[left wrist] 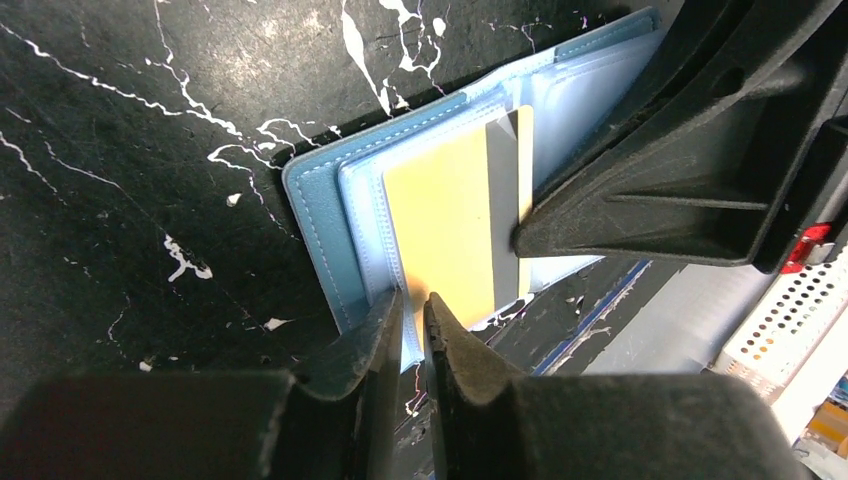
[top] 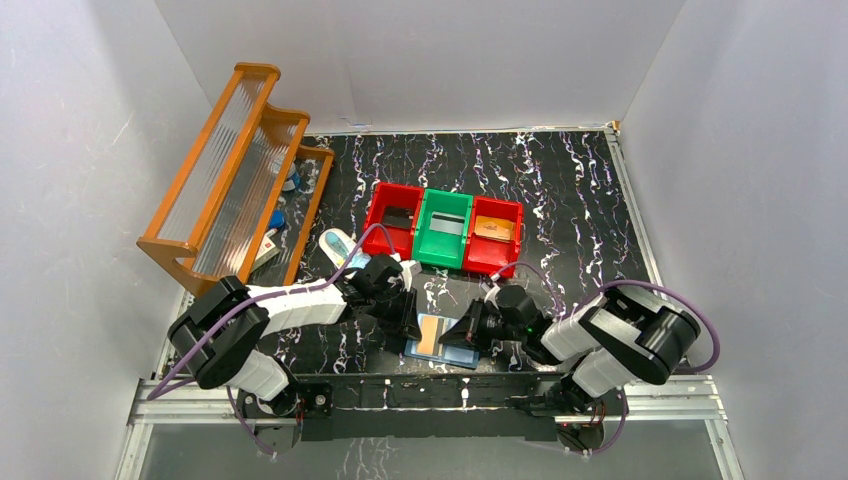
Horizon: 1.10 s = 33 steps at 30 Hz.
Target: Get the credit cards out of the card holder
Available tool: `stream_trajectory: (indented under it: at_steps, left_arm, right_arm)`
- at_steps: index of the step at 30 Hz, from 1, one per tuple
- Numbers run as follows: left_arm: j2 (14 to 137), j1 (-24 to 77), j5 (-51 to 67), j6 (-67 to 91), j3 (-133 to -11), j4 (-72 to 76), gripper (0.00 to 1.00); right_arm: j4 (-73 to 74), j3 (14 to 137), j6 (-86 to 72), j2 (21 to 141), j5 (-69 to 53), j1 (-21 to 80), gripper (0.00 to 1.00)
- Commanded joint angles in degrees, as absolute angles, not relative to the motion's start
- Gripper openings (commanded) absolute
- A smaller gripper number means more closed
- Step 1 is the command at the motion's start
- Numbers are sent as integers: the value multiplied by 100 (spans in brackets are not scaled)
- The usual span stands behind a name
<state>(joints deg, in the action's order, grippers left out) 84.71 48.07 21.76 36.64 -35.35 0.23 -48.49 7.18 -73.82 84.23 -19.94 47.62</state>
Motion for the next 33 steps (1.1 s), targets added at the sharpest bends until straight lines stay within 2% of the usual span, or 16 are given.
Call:
stream_trajectory:
  at_steps: [1, 13, 15, 18, 22, 27, 33]
  left_arm:
    - [8692, 4888, 1566, 3523, -3445, -578, 13]
    - [8962, 4894, 1183, 3500, -3394, -740, 11]
    - [9005, 4894, 1171, 3514, -3404, -723, 11]
    - [9052, 4895, 1188, 3529, -3408, -678, 10]
    - [9037, 4904, 1234, 3520, -3408, -660, 10]
    - [9033, 4917, 1289, 3493, -3442, -641, 11]
    - [9027, 4941, 1298, 3496, -3464, -650, 11]
  right_arm:
    - [-5347, 602, -7390, 8449, -2077, 4746, 5]
    - [-4097, 539, -6856, 7615, -2217, 4482, 13]
    - [-4127, 521, -6872, 7577, -2225, 4475, 20]
    - [-4186, 527, -6834, 7623, -2316, 4470, 21]
    - [-4455, 467, -6917, 7712, -2323, 4456, 16]
    - [-4747, 613, -7007, 7977, -2409, 4456, 24]
    - [-5153, 695, -7091, 8375, -2519, 4457, 24]
